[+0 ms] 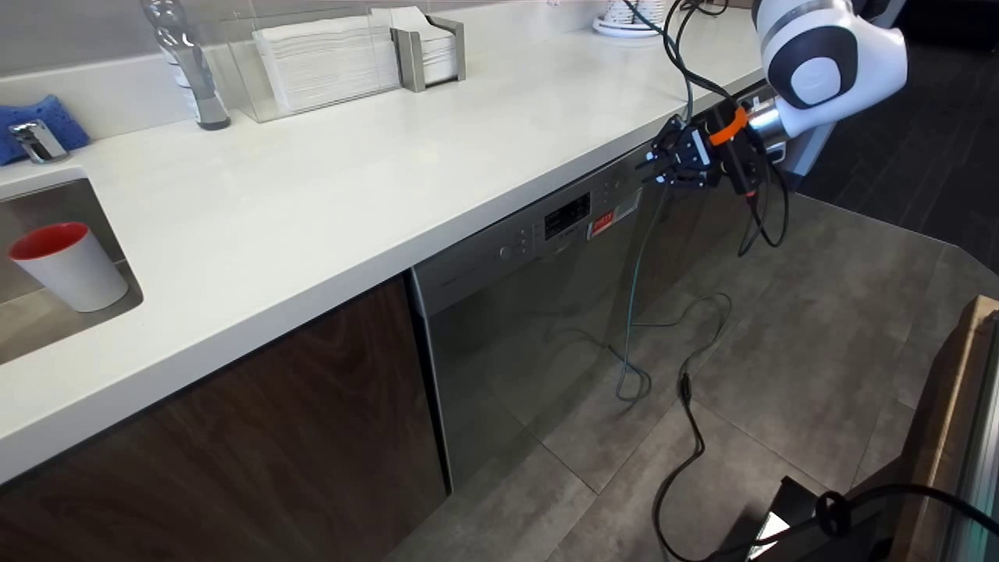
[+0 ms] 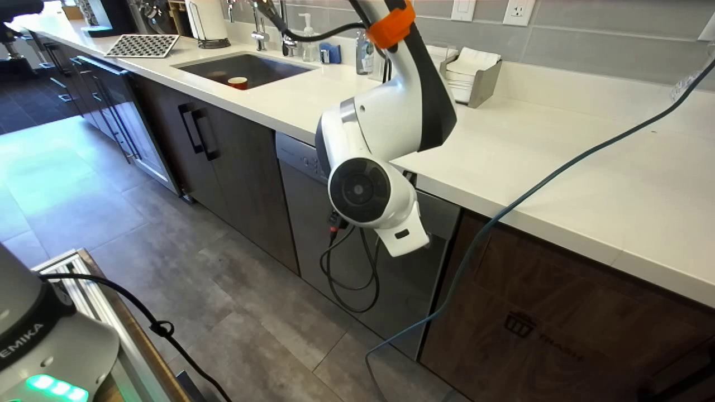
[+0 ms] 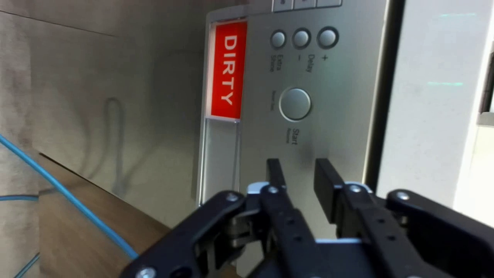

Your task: Press the big button on the top right side of the dishwasher

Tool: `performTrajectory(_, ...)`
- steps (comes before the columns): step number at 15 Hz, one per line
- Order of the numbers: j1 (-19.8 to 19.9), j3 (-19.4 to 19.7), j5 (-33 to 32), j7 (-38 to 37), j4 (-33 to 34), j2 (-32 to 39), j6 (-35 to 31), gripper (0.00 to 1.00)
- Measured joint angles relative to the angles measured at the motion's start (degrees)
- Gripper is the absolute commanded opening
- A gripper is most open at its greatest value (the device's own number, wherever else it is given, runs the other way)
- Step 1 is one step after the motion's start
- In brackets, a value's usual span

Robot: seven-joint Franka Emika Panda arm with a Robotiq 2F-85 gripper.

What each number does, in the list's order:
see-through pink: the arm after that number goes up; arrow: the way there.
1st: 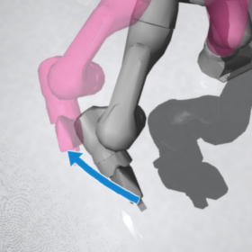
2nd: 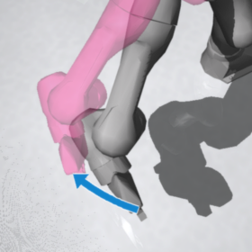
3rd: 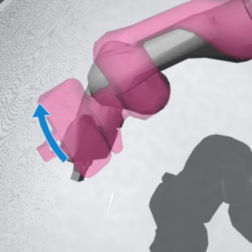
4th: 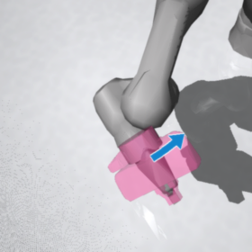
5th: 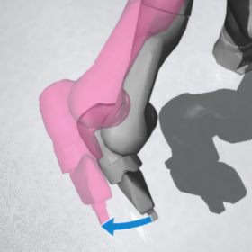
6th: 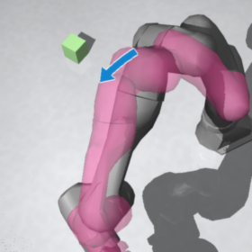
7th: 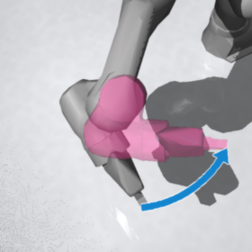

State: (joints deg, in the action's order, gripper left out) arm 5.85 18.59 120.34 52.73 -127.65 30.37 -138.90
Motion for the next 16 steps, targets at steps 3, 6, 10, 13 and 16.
performTrajectory(3, -0.1, 0.0, -3.0, -0.4, -1.2, -1.1, -1.9, 0.80)
performTrajectory(6, -0.1, 0.0, -6.6, -0.6, -3.2, -3.3, -4.4, 0.99)
performTrajectory(10, -0.3, -0.2, -13.4, -0.7, -6.8, -7.1, -7.7, 1.00)
performTrajectory(13, -0.4, -0.6, -19.3, -0.8, -9.7, -10.7, -9.9, 1.00)
performTrajectory(16, -0.6, -1.5, -25.1, -1.4, -12.6, -14.2, -11.7, 1.00)
